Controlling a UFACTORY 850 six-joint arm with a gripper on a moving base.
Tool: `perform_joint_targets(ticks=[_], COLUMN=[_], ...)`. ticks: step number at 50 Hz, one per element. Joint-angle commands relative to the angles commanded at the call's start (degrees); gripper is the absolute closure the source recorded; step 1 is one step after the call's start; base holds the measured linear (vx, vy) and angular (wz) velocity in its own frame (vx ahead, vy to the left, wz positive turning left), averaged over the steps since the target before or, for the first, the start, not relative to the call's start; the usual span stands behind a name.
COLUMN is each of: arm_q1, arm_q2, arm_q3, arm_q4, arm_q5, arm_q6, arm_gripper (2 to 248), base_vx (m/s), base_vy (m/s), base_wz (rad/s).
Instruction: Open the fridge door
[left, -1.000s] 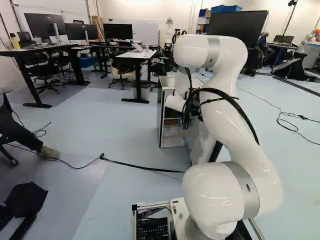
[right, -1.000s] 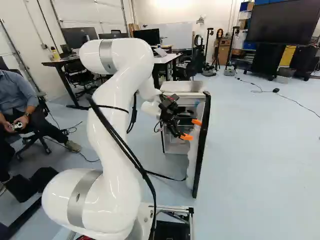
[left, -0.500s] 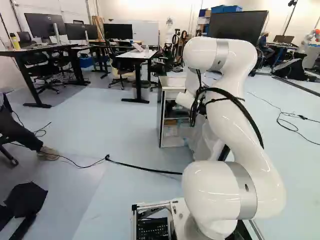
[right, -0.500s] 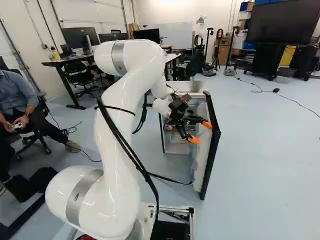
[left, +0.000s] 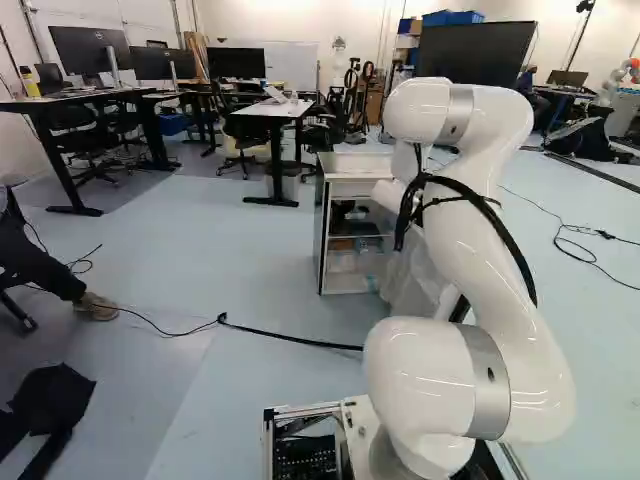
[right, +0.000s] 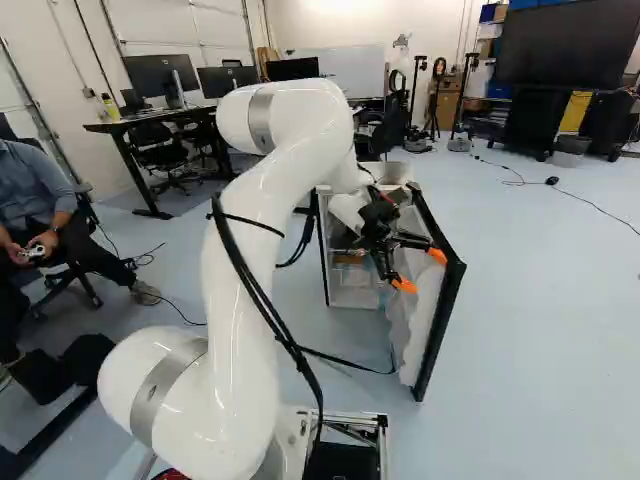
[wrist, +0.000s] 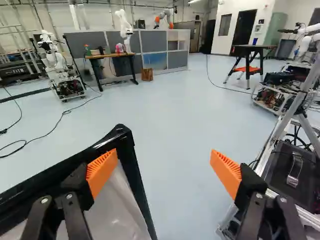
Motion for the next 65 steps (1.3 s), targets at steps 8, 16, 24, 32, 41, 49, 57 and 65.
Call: perform_joint_targets(ticks=[8,16,24,32,41,49,57,65], arm_q1=[-1.9,-2.3,-1.1,0.6,2.6,4.5,6.5,8.5], arm_q2=[-0.6,-0.7,0.1,1.1,2.3,3.5,4.6,5.9], arm_q3=[-1.7,-1.9,0.1,3.1,6.6,9.7,12.8,15.9], arm_q4=[0.1,0.1,-0.4,-2.8,-6.7,-10.3,-14.0,-17.6], arm_q5=[0.0,0.0,0.0,0.0,0.0,0.0,0.0,0.0], arm_q6=[0.0,0.0,0.0,0.0,0.0,0.0,0.0,0.0], arm_gripper=[3,3,3,3,3,3,3,3], base_vx=[0.0,0.0,0.0,0.0,0.0,0.0,0.0,0.0], base_vy=[0.0,0.0,0.0,0.0,0.0,0.0,0.0,0.0], base_wz=[0.0,0.0,0.0,0.0,0.0,0.0,0.0,0.0])
